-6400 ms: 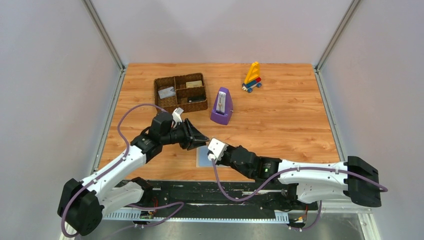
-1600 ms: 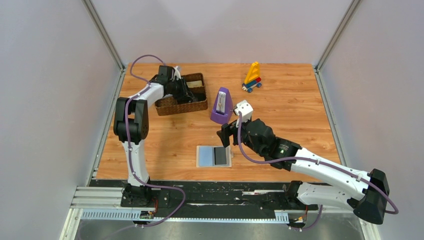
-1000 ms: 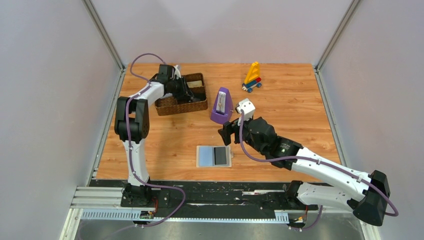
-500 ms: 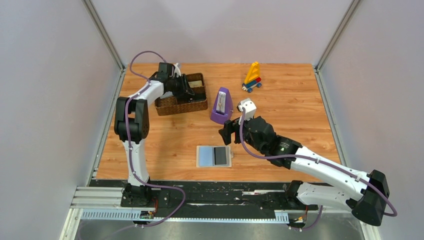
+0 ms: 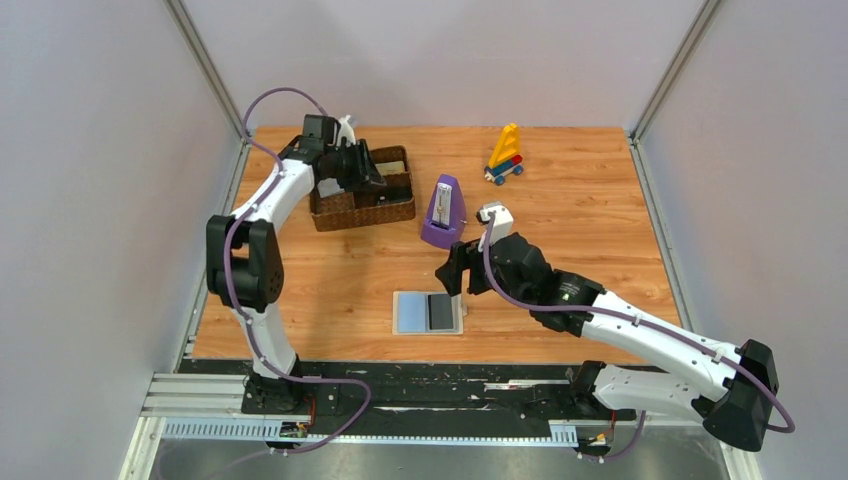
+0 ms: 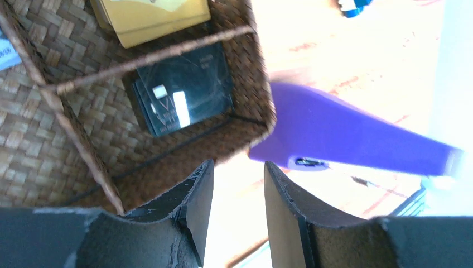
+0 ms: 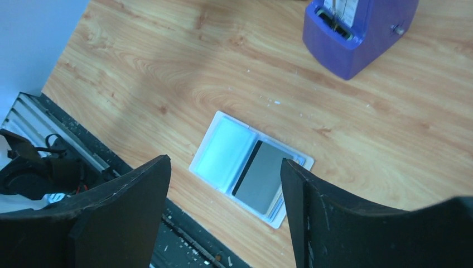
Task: Take the credit cards out of the card holder
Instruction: Place the credit card in the storage box, then remove the credit card from the card holder.
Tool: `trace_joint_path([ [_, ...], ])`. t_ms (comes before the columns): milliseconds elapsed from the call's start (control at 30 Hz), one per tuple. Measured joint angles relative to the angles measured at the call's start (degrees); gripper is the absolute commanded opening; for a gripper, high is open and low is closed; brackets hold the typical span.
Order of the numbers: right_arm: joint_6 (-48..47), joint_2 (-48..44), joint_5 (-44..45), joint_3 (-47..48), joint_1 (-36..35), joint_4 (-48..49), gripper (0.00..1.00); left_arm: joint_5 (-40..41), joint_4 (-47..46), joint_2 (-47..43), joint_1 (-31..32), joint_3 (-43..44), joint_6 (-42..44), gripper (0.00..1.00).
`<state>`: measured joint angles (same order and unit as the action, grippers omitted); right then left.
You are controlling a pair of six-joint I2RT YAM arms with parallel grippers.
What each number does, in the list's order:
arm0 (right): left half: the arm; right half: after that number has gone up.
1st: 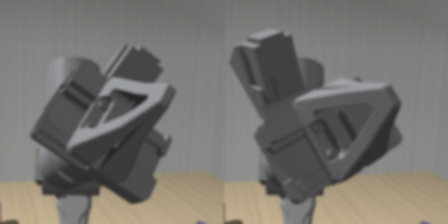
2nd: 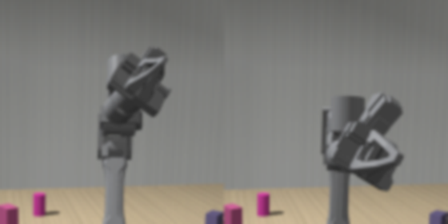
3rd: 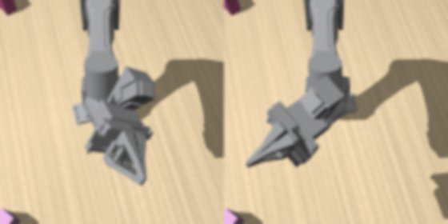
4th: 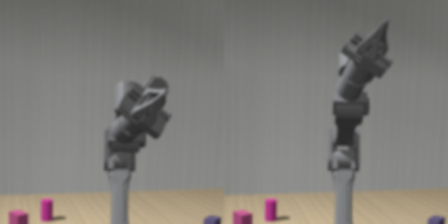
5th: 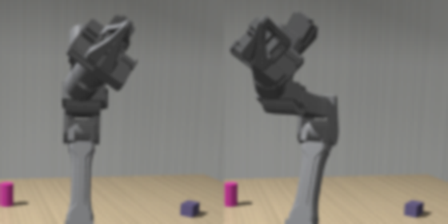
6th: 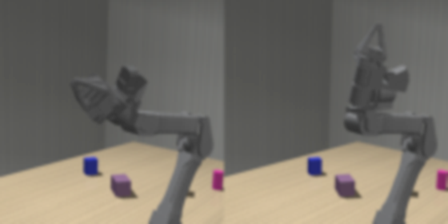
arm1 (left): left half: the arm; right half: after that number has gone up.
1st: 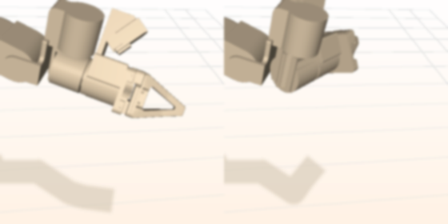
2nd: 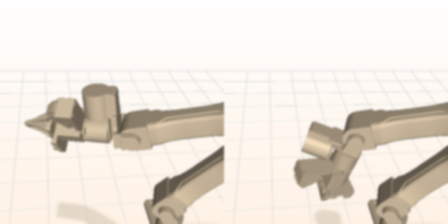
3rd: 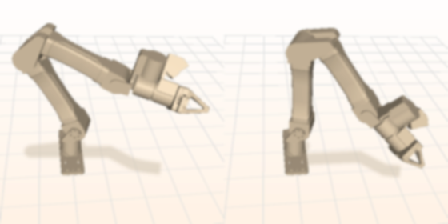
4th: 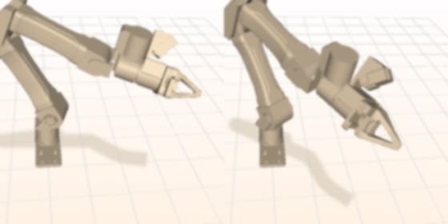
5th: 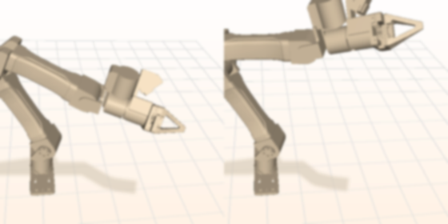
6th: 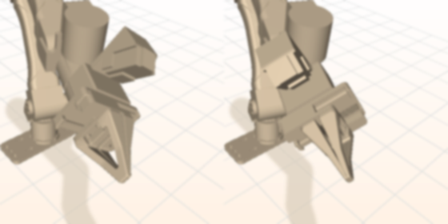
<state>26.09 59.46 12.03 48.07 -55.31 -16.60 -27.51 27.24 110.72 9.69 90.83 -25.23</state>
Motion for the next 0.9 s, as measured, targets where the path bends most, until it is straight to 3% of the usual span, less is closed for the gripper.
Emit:
trace_joint_path([
  [167,5.7,0.1,-1.8,-0.2,0.0,-1.7,0.65,-0.1,1.3,-9.9,1.4,-7.0,0.0,0.47],
  [400,11.8,2.1,-3.4,-3.2,0.0,-1.9,0.58,-1.5,-2.8,-22.4,7.4,-26.0,-3.6,0.47],
  [700,15.3,7.8,-5.1,-5.9,0.4,-1.6,0.5,-3.1,-9.8,-28.6,18.7,-42.9,-9.0,0.46],
  [900,16.3,10.4,-6.3,-7.5,2.2,0.2,0.4,-3.5,-17.3,-31.2,21.1,-50.1,-13.5,0.46],
])
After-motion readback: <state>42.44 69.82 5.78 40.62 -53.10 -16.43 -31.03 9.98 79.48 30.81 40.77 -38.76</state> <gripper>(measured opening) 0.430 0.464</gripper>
